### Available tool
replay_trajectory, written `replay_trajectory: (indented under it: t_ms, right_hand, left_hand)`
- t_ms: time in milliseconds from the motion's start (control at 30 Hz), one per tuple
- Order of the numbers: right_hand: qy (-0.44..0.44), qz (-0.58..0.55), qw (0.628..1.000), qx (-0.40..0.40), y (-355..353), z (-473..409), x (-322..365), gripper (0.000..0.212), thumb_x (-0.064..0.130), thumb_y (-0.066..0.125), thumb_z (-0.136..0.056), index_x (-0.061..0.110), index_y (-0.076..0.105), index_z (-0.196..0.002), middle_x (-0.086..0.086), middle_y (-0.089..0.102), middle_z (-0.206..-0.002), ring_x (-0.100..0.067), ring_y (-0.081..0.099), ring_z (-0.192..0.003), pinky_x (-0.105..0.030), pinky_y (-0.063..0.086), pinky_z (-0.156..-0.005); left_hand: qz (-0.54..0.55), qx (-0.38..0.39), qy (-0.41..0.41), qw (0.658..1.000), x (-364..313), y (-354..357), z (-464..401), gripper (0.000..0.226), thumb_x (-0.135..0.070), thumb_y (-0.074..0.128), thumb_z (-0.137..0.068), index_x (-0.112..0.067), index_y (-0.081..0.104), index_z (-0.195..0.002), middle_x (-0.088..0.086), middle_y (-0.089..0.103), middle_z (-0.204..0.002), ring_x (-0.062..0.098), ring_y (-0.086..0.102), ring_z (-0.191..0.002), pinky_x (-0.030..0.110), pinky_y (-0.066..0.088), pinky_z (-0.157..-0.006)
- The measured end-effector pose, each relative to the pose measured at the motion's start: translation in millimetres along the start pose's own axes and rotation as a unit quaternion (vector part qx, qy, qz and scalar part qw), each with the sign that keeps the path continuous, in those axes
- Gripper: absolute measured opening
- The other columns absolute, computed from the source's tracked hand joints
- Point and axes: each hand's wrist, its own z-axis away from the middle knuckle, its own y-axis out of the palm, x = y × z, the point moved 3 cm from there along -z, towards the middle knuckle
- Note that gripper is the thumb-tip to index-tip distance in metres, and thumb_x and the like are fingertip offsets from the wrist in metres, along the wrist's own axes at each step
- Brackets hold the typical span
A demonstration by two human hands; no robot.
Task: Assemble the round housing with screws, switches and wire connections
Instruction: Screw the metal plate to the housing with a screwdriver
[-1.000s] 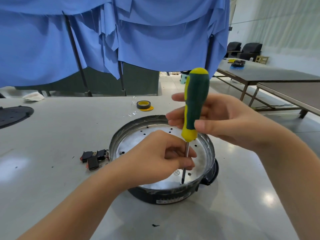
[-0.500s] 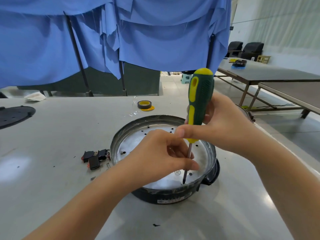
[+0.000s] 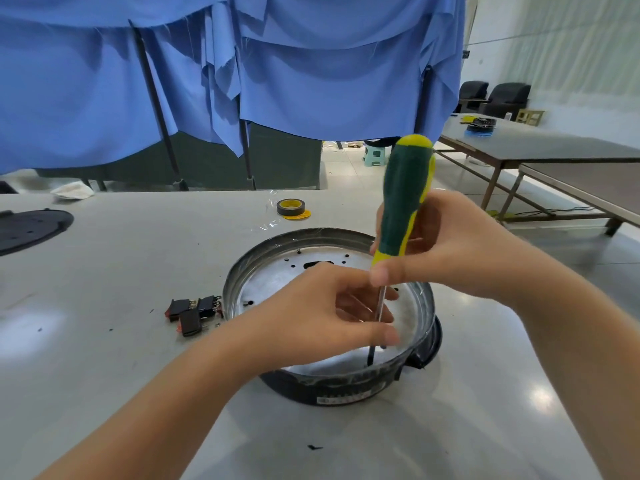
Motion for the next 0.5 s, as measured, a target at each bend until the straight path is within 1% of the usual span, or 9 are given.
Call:
replay_trajectory:
  t_ms: [33, 100, 167, 200, 267, 300, 367, 433, 500]
  right_hand:
    - [-0.012, 0.042, 0.999, -0.025, 2, -1, 2, 0.045, 0.036, 0.084, -0.047, 0.013, 0.055, -0.072, 0.006, 0.056, -0.059, -0.006, 0.056, -0.057, -0.015, 0.05, -0.057]
    - [-0.035, 0.092, 0.993, -0.061, 7, -2, 3, 0.054, 0.048, 0.082, -0.045, 0.015, 0.045, -0.065, 0.008, 0.039, -0.054, -0.003, 0.038, -0.049, -0.012, 0.035, -0.047]
    - [-0.04, 0.118, 0.99, -0.07, 10, -2, 2, 0.056, 0.055, 0.08, -0.046, 0.017, 0.045, -0.066, 0.008, 0.039, -0.054, -0.002, 0.037, -0.049, -0.012, 0.033, -0.048]
    - [-0.033, 0.118, 0.991, -0.061, 10, -3, 2, 0.053, 0.055, 0.08, -0.048, 0.019, 0.048, -0.07, 0.007, 0.045, -0.056, -0.002, 0.044, -0.051, -0.011, 0.038, -0.051]
    - [-0.014, 0.048, 0.999, -0.013, 7, -2, -2, 0.046, 0.044, 0.084, -0.059, 0.024, 0.058, -0.091, 0.005, 0.066, -0.076, -0.002, 0.064, -0.073, -0.013, 0.051, -0.069]
    - [-0.004, -0.006, 1.0, 0.025, 5, -1, -4, 0.046, 0.034, 0.082, -0.067, 0.025, 0.058, -0.105, 0.004, 0.071, -0.092, -0.006, 0.068, -0.089, -0.017, 0.053, -0.077]
    - [0.01, -0.092, 0.99, 0.103, 0, 3, -3, 0.052, 0.015, 0.069, -0.077, 0.023, 0.052, -0.125, 0.001, 0.068, -0.116, -0.014, 0.064, -0.11, -0.022, 0.053, -0.085]
    - [0.009, -0.158, 0.977, 0.146, -3, 5, -4, 0.057, 0.006, 0.062, -0.078, 0.015, 0.047, -0.133, -0.007, 0.064, -0.125, -0.022, 0.06, -0.117, -0.028, 0.051, -0.091]
    - [0.006, -0.178, 0.974, 0.138, -5, 6, -4, 0.053, 0.006, 0.062, -0.076, 0.011, 0.052, -0.128, -0.011, 0.067, -0.119, -0.025, 0.062, -0.113, -0.029, 0.051, -0.089]
  left_hand:
    - [-0.024, -0.03, 0.005, 0.999, 0, -1, 0, 0.018, -0.022, 0.083, -0.071, -0.028, 0.071, -0.084, -0.003, 0.076, -0.086, 0.01, 0.072, -0.081, 0.027, 0.058, -0.08]
    - [-0.048, -0.07, 0.01, 0.996, 0, -2, -1, 0.016, -0.021, 0.086, -0.066, -0.024, 0.071, -0.071, 0.0, 0.075, -0.077, 0.015, 0.072, -0.073, 0.028, 0.058, -0.072]
    - [-0.045, -0.073, 0.015, 0.996, 0, -2, -2, 0.021, -0.016, 0.086, -0.067, -0.029, 0.07, -0.063, -0.002, 0.075, -0.075, 0.013, 0.071, -0.07, 0.02, 0.056, -0.067]
    - [-0.04, -0.066, 0.015, 0.997, 1, -2, -1, 0.024, -0.013, 0.084, -0.069, -0.031, 0.071, -0.063, -0.005, 0.075, -0.076, 0.01, 0.072, -0.07, 0.017, 0.055, -0.067]
    - [-0.032, -0.043, 0.009, 0.999, 0, -2, 0, 0.023, -0.01, 0.079, -0.076, -0.032, 0.072, -0.073, -0.008, 0.076, -0.08, 0.005, 0.072, -0.075, 0.014, 0.054, -0.072]
    - [-0.026, -0.029, 0.002, 0.999, 0, -1, 0, 0.022, -0.009, 0.077, -0.079, -0.031, 0.072, -0.079, -0.008, 0.077, -0.083, 0.004, 0.072, -0.078, 0.013, 0.054, -0.076]
    - [-0.001, 0.007, -0.014, 1.0, 0, 1, 1, 0.022, -0.006, 0.069, -0.086, -0.027, 0.07, -0.09, -0.005, 0.077, -0.087, 0.005, 0.072, -0.085, 0.014, 0.053, -0.081]
    - [0.013, 0.035, -0.018, 0.999, -1, 1, 2, 0.028, 0.001, 0.059, -0.091, -0.025, 0.066, -0.099, -0.005, 0.077, -0.09, 0.005, 0.072, -0.09, 0.015, 0.053, -0.082]
    - [0.018, 0.052, -0.015, 0.998, -1, 1, 2, 0.033, 0.004, 0.054, -0.093, -0.025, 0.063, -0.105, -0.005, 0.076, -0.095, 0.004, 0.071, -0.093, 0.015, 0.052, -0.084]
